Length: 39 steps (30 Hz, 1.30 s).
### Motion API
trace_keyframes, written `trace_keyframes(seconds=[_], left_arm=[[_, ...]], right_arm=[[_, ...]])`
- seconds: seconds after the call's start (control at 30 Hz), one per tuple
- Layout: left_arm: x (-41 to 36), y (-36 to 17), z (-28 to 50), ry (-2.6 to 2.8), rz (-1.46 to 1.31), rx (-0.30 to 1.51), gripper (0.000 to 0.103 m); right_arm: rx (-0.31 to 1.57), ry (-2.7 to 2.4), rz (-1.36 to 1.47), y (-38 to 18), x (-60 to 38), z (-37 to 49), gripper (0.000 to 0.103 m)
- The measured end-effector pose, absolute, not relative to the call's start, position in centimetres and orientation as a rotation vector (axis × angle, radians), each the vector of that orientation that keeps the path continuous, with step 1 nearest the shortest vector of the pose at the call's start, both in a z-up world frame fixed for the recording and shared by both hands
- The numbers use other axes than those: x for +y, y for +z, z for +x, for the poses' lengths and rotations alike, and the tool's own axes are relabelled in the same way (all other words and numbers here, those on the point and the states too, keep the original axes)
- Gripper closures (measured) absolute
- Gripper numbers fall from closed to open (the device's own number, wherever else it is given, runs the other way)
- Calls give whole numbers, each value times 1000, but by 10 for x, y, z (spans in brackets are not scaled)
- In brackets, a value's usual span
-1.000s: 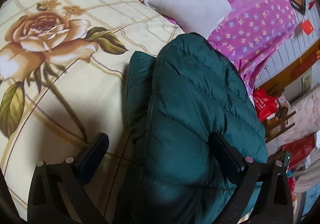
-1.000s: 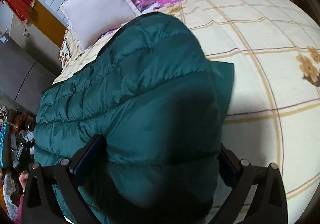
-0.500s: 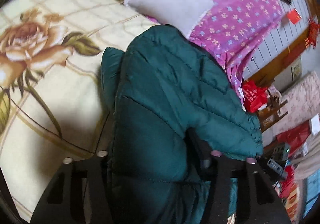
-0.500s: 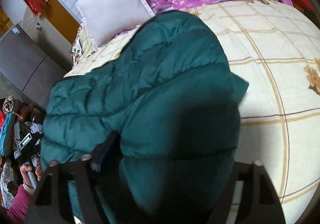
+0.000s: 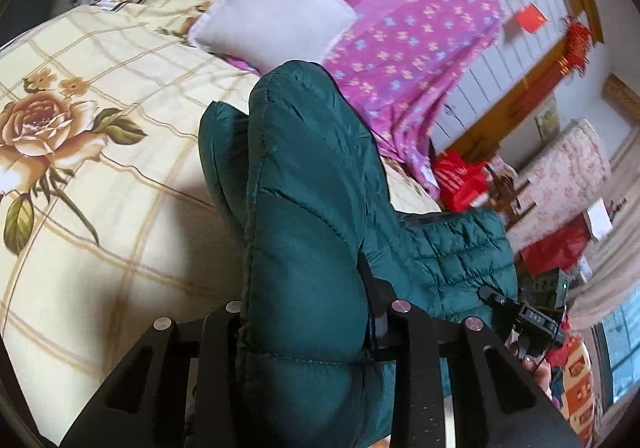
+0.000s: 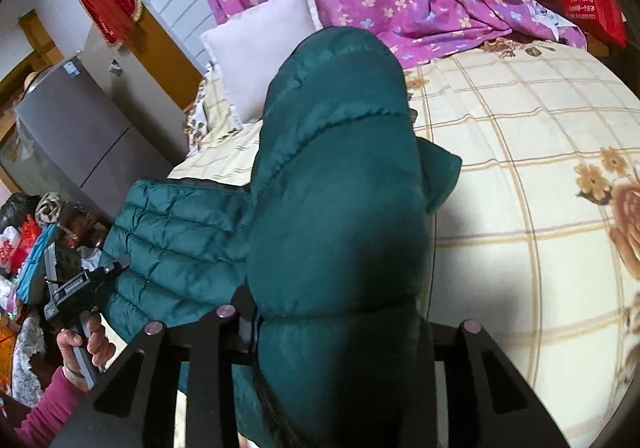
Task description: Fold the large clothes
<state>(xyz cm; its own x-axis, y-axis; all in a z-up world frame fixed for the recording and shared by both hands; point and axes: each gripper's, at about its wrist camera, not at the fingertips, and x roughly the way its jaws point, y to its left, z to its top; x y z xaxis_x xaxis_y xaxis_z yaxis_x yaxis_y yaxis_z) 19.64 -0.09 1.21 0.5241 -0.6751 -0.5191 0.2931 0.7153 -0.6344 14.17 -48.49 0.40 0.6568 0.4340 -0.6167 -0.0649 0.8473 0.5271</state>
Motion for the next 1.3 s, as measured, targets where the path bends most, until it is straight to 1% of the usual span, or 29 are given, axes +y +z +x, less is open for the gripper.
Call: trace_keyframes(seconds=[0.13, 0.27, 0.3, 0.33, 0.37, 0.4, 0.43, 0.5, 0.6, 0.7, 0.8, 0.9, 1.0, 1.1, 1.2, 1.3], left_arm=[[-4, 18, 165, -650, -492, 849, 91], [-10, 7, 138, -615, -420, 868, 90], [-13, -1, 135, -567, -377, 886, 88], [-16, -10, 135, -508, -332, 908, 82], [-18, -18, 137, -456, -286, 928, 79], [-20, -25, 139, -431, -269, 944, 73], [-19, -32, 141, -411, -270, 965, 68], [-13, -36, 141, -399, -312, 969, 66], [-11, -23, 134, -345, -282, 954, 65], [-17, -4, 113, -258, -176, 894, 65], [-22, 16, 92, -220, -124, 828, 65], [-29, 28, 73, -203, -88, 772, 65], [-42, 34, 56, -196, -47, 728, 65], [-54, 36, 41, -187, -30, 695, 65], [-66, 37, 31, -184, -21, 684, 65], [-79, 34, 22, -196, -12, 689, 65]], right_arm=[[821, 301, 495, 11, -494, 98, 66], [845, 269, 508, -5, -509, 72, 65], [863, 252, 509, -13, -511, 70, 64], [898, 219, 502, -24, -513, 70, 55], [941, 163, 481, -35, -515, 69, 49], [975, 120, 469, -43, -515, 69, 40], [1011, 97, 471, -53, -517, 71, 36], [1008, 91, 498, -55, -520, 67, 33], [987, 40, 449, -39, -519, 57, 32], [951, -1, 377, -17, -513, 38, 32], [906, -13, 350, 4, -501, 17, 25], [845, -21, 330, 22, -488, -1, 24], [781, 10, 321, 38, -471, -15, 22], [729, 29, 285, 50, -445, -29, 17], [703, 53, 255, 51, -420, -41, 13], [676, 49, 218, 47, -398, -50, 13]])
